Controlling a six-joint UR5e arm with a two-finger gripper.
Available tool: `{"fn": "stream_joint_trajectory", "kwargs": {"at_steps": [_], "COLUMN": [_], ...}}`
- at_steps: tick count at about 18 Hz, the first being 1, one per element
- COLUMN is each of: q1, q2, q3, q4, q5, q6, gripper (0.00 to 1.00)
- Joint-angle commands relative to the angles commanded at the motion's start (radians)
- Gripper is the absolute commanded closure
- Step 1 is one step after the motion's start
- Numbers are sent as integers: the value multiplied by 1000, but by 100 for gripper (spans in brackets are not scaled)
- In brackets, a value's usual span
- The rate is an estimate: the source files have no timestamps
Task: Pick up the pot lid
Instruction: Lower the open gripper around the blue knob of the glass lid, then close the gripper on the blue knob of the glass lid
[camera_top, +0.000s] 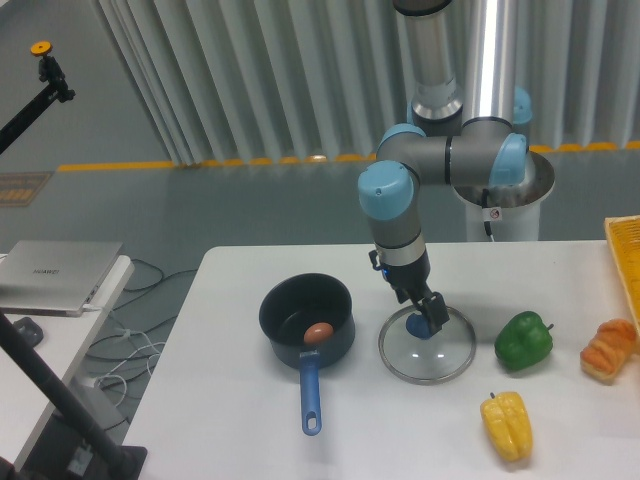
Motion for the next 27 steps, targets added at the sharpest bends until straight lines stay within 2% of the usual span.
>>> {"fn": "stream_joint_trajectory", "kwargs": {"at_steps": [27], "q1": [-11], "q2": [-54], "q3": [6], "q4": [6], "q5": [28], "q6": [-18], "gripper": [0]}}
